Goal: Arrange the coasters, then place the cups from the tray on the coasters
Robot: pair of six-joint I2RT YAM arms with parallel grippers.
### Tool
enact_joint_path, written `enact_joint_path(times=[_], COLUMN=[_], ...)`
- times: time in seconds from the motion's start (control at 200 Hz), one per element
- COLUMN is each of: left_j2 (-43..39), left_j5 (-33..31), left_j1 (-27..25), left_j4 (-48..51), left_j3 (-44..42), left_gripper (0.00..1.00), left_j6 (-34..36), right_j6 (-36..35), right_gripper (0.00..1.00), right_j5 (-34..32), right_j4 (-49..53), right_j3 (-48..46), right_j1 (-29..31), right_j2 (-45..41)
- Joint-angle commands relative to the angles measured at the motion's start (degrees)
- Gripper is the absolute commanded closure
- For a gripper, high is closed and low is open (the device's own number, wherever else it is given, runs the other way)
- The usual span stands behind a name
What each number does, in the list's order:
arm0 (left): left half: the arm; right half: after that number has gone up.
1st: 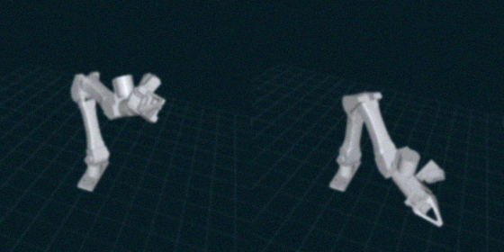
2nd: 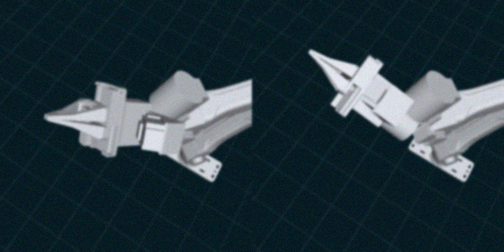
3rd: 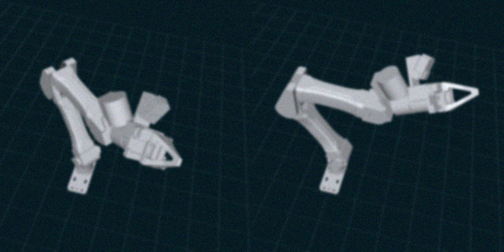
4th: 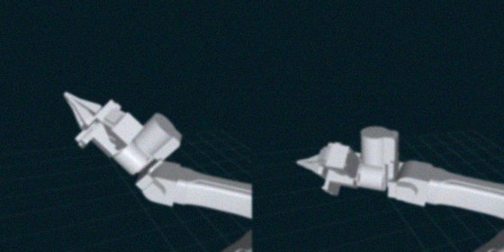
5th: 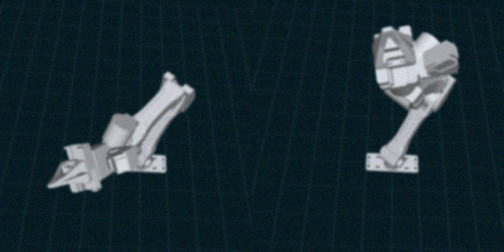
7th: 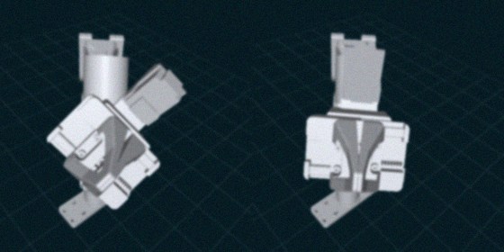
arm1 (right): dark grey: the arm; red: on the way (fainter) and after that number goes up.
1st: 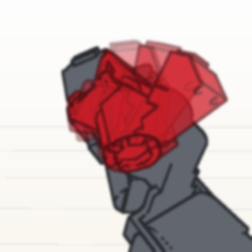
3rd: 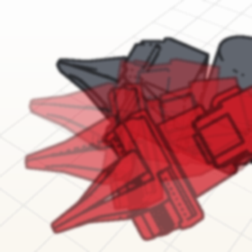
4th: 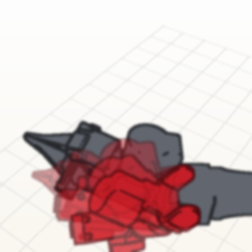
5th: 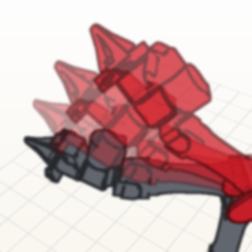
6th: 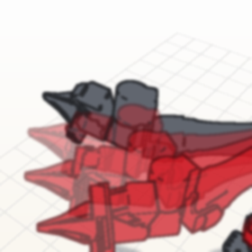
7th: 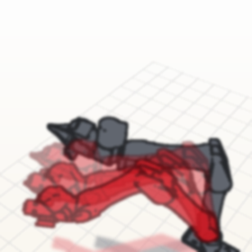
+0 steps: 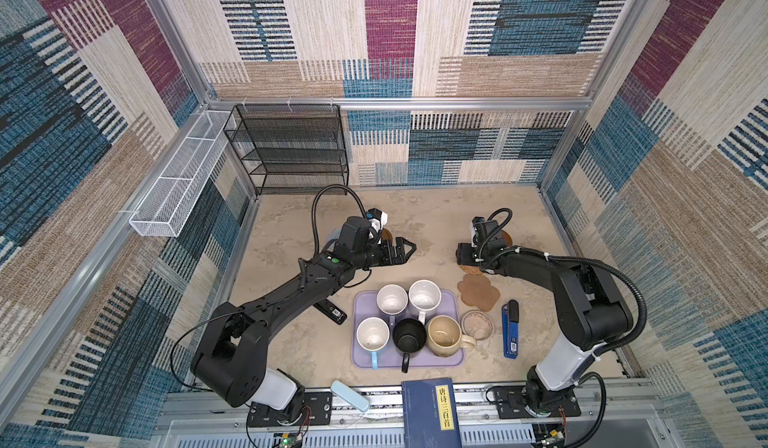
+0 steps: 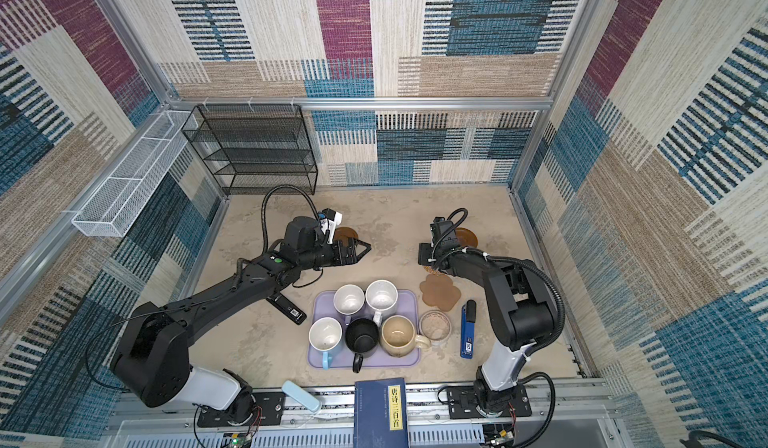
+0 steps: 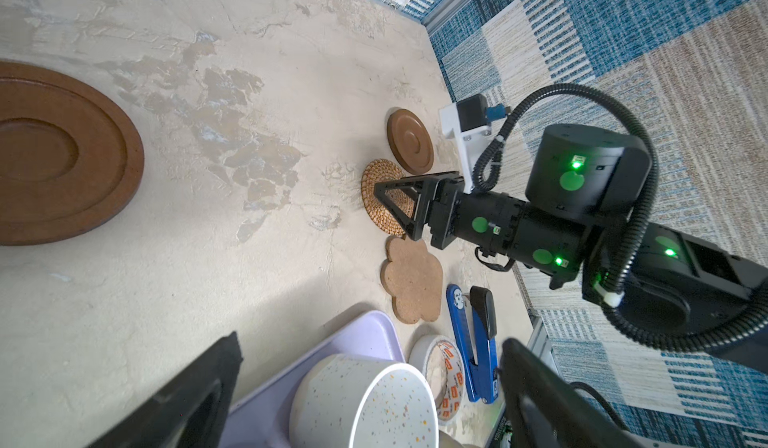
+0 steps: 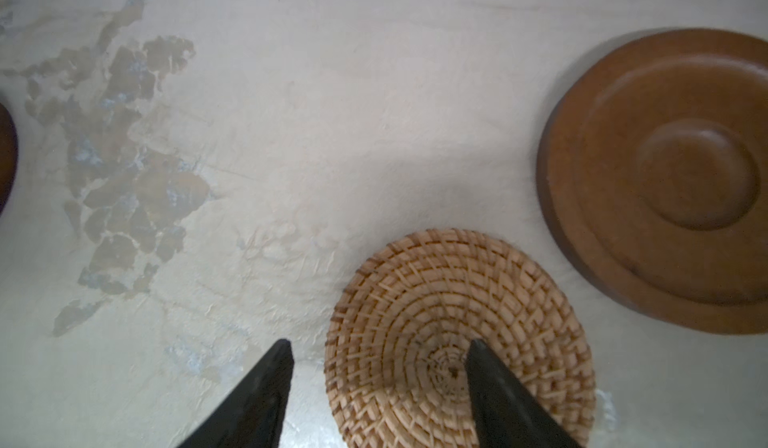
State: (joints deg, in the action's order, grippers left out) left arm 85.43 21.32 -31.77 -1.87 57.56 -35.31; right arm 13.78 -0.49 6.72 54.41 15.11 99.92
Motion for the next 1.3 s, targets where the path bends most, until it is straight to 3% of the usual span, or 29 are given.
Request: enact_joint_path(times=[0.0, 0.371, 0.741, 1.042, 1.212, 1.292], left_j2=[0.77, 0.96, -1.30, -1.32, -0.86, -0.71], left_j5=[0.01, -2.28, -5.76, -6.12, -6.08, -5.39], left_j1=[-0.05, 0.04, 1.18, 2.22, 2.48, 2.55], left_j4=[-1.78, 0.37, -1.64, -2.70, -3.04, -3.05], left_j3=[0.54, 0.62, -2.18, -3.12, -3.04, -2.89], left_gripper=[0.00, 0.00, 0.00, 0.00, 0.00, 0.00], left_j6=[0.76, 2.26, 0.42, -0.37, -0.79, -0.82], right_j6=[-0.64, 1.15, 0.91, 0.21, -0.19, -0.33], right_gripper=[0.38, 0.48, 0.59, 0.60, 0.60, 0.60], right_j5=[-0.04, 3.87, 8.24, 12.40, 12.40, 9.37], right_j4=[0.12, -0.12, 2.36, 5.01, 5.81, 5.94], right_j3=[1.39, 7.19, 20.91, 31.57, 34.42, 33.38], right_j1=[1.49, 5.21, 8.88, 12.12, 13.41, 13.74], right_j2=[1.90, 8.98, 17.70, 23.98, 25.46, 23.74])
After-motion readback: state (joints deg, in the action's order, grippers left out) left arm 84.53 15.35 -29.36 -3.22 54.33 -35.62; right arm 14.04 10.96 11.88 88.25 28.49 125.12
